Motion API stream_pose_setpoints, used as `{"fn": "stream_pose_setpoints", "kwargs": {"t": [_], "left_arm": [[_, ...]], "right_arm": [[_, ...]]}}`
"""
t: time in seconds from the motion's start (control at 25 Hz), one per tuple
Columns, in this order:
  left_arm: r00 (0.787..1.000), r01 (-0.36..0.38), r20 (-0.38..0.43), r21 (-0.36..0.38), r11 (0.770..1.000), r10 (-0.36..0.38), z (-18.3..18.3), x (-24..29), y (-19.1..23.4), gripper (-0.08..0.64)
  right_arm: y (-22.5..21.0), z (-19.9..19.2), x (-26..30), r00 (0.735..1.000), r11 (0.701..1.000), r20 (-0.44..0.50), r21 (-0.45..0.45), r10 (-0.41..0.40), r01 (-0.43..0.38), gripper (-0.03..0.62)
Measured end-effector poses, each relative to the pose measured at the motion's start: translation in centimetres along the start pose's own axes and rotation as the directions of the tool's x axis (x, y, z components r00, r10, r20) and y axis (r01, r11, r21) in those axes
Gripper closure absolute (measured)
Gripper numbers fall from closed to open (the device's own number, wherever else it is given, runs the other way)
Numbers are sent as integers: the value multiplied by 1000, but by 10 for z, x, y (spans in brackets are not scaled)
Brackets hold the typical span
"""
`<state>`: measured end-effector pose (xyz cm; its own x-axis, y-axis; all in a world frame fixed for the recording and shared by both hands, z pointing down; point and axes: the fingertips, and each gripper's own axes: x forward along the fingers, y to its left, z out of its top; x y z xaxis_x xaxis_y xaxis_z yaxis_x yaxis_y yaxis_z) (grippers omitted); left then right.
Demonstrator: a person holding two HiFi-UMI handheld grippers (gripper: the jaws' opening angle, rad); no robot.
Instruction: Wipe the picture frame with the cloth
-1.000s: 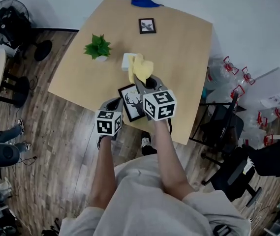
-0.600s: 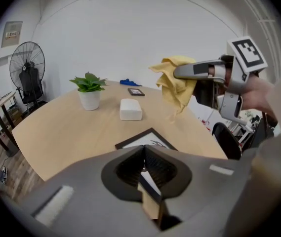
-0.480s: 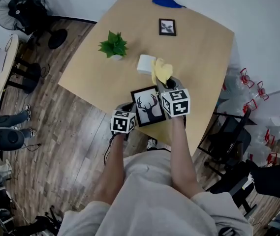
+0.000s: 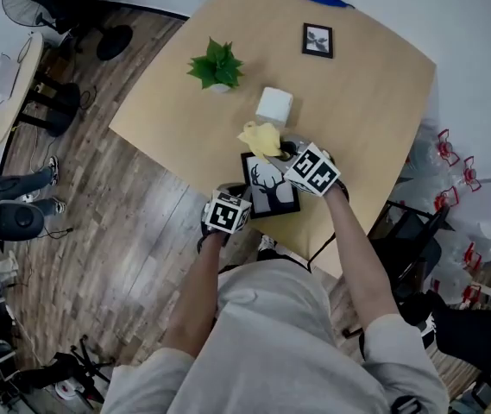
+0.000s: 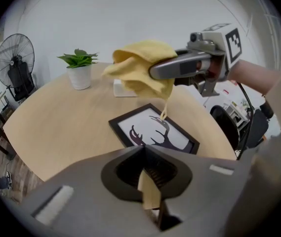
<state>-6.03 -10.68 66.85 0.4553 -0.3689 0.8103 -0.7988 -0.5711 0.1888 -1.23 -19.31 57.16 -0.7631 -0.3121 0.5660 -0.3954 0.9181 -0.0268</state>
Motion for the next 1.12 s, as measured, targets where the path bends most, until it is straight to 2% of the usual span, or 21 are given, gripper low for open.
{"fn": "stream_pose_setpoints", "kwargs": {"t": [0.04, 0.08, 0.16, 0.24, 0.28, 0.32, 0.4, 0.48, 0.56, 0.72, 0.84, 1.0, 1.12], "left_arm": [[1000, 6, -9, 15, 1000, -6, -2, 2, -2, 508], [1000, 11, -16, 27, 1000, -11, -4, 2, -4, 508], [999, 21, -27, 32, 999, -20, -5, 1, -8, 508], [999, 26, -28, 21, 999, -26, -4, -1, -12, 508], [999, 25, -25, 15, 1000, -25, -4, -1, -13, 508], [999, 23, -22, 10, 1000, -23, -4, -1, -14, 508], [1000, 18, -19, -1, 1000, -18, -6, 0, -15, 508], [1000, 13, -16, -15, 1000, -13, -9, 1, -16, 508], [1000, 7, -9, -28, 1000, -7, -11, 4, -14, 508], [1000, -7, -7, -62, 998, 7, -13, 9, -12, 508], [1000, -17, -21, -66, 998, 16, -17, 14, -10, 508], [1000, -21, -2, -95, 995, 21, -18, 13, -9, 508], [1000, -14, -16, -53, 999, 13, -20, 13, -5, 508]], "right_arm": [[10, -4, 8, 995, 994, -50, -66, 83, -87, 541], [21, -9, 13, 980, 975, -117, -132, 163, -179, 541], [34, -20, 15, 918, 900, -284, -259, 276, -350, 541], [31, -29, 12, 859, 825, -428, -348, 283, -445, 541], [25, -31, 13, 849, 811, -461, -375, 257, -449, 541], [19, -30, 16, 856, 817, -464, -386, 229, -428, 541], [11, -27, 29, 898, 877, -400, -346, 184, -334, 541], [13, -27, 42, 936, 942, -311, -235, 162, -241, 541], [21, -29, 53, 954, 972, -257, -133, 156, -195, 541], [32, -31, 71, 974, 990, -178, 10, 138, -138, 541], [33, -26, 80, 985, 988, -127, 116, 119, -104, 541], [31, -32, 87, 984, 982, -133, 162, 114, -92, 541], [26, -34, 89, 983, 980, -140, 174, 117, -92, 542]]}}
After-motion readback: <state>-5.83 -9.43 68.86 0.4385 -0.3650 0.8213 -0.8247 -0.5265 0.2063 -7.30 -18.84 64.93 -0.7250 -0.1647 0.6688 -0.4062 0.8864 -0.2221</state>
